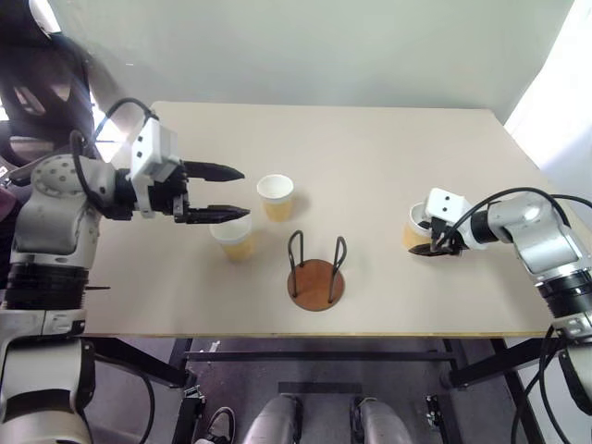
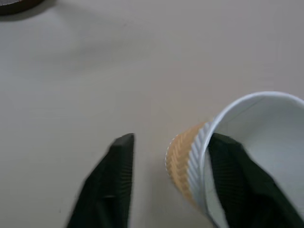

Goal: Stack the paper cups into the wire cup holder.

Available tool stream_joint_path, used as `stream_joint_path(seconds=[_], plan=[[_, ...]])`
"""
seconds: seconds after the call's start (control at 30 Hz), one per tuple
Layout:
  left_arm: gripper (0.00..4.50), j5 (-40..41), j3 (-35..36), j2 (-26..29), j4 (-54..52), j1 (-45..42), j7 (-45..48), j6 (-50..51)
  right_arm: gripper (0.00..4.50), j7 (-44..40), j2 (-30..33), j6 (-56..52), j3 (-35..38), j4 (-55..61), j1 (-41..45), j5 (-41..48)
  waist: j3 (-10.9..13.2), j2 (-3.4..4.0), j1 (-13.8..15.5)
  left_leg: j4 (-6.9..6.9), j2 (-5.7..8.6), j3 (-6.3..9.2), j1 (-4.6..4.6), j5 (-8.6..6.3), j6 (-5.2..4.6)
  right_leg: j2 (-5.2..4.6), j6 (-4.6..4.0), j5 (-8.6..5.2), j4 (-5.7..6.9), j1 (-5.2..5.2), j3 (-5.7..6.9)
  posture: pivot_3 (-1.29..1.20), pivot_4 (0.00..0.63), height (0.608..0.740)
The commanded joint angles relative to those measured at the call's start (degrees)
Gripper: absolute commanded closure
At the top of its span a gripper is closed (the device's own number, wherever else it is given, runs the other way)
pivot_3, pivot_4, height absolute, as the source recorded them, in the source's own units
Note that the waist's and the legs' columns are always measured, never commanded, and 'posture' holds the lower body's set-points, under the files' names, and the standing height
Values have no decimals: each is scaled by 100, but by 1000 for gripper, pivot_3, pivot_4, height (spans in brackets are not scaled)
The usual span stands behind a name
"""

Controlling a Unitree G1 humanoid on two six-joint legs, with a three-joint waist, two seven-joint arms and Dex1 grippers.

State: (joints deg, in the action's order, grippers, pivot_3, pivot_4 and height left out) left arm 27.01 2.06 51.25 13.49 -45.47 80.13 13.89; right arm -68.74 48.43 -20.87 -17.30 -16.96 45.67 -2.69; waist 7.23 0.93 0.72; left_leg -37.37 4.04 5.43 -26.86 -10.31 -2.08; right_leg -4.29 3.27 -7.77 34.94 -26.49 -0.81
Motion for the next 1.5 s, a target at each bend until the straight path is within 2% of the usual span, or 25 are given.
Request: stream_joint_path(seconds=[0.03, 0.1, 0.13, 0.33, 0.47, 0.53, 0.63, 0.7, 0.83, 0.93, 1.33, 1.5], plan=[[1088, 13, 233, 8, -188, 16, -87, -55, 3542, -20, -16, 134, 68, -24, 168, -95, 0, 0, 0, 1, 0, 1, 0, 1, 1, 0, 0, 0, 0, 0, 1, 0, 150, 740], [1088, 16, 242, 8, -199, 27, -111, -44, 4278, -39, -39, 154, 80, -50, 195, -121, 0, 0, 1, 1, 0, 1, 0, 1, 1, 0, -2, 1, 0, 0, 1, 0, 150, 740], [1088, 22, 247, 21, -211, 45, -110, -28, 4442, -59, -33, 150, 108, -29, 218, -115, 0, 0, 1, 1, 0, 1, 0, 1, 1, 0, -2, 2, 0, 0, 1, 0, 150, 740], [1088, 55, 296, 107, -234, 126, -31, 49, 4442, -251, 182, -178, 445, 822, 229, 163, 1, 1, 0, 3, 0, 1, 0, 1, 2, 0, -4, 2, -1, 0, 3, 0, 150, 740], [1088, -19, 286, 186, -119, 148, 56, 13, 4442, -371, 439, -788, 752, 1999, 153, 513, 1, 1, 4, 12, -1, 1, -2, 2, 6, 0, -9, -1, -2, -2, 9, 0, 150, 740], [1088, -37, 268, 233, -27, 132, 126, 17, 4442, -317, 440, -1523, 1112, 2920, 500, 990, 1, 2, 0, 14, -1, 4, -1, 2, 7, -1, -14, -4, -3, -1, 14, 0, 150, 740], [1088, -72, 209, 305, 85, 117, 247, 61, 4442, 7, 58, -2473, 1365, 3774, 1000, 1619, 2, 3, -18, 26, 0, 4, 1, 7, 15, 0, -17, -6, 0, -6, 14, 0, 150, 740], [1088, -158, 142, 380, 222, 104, 391, 32, 4442, 396, -418, -3016, 1415, 4071, 1311, 1943, -2, -4, -40, 41, -3, 5, 16, 13, 25, 2, -28, -12, 4, -5, 14, 0, 150, 740], [1088, -333, 10, 491, 495, -9, 756, 26, 4442, 1355, -1460, -3819, 1302, 4299, 1788, 2199, -3, -11, -48, 81, -8, 13, 53, 28, 41, 5, -53, -20, 6, 10, 15, 0, 150, 740], [1088, -352, -45, 548, 572, -81, 992, 90, 4442, 1686, -1815, -4163, 1134, 4432, 1850, 2334, -3, -10, -25, 96, -8, 17, 51, 40, 50, 5, -63, -16, 9, -2, 17, 0, 150, 740], [1088, 262, -13, 932, 470, 354, 1237, 488, 4442, 1945, -1595, -5199, 502, 4759, 1564, 2954, -3, -12, 1, 107, -10, 31, 3, 50, 73, 3, -74, -25, 6, -40, 50, 0, 150, 740], [1088, 1332, 722, 730, 588, 196, 1236, 1442, 4442, 1957, -1512, -5232, 407, 4787, 1548, 3126, -2, -17, 4, 107, -11, 36, -10, 63, 70, 3, -79, -21, 15, -51, 58, 0, 150, 740]])
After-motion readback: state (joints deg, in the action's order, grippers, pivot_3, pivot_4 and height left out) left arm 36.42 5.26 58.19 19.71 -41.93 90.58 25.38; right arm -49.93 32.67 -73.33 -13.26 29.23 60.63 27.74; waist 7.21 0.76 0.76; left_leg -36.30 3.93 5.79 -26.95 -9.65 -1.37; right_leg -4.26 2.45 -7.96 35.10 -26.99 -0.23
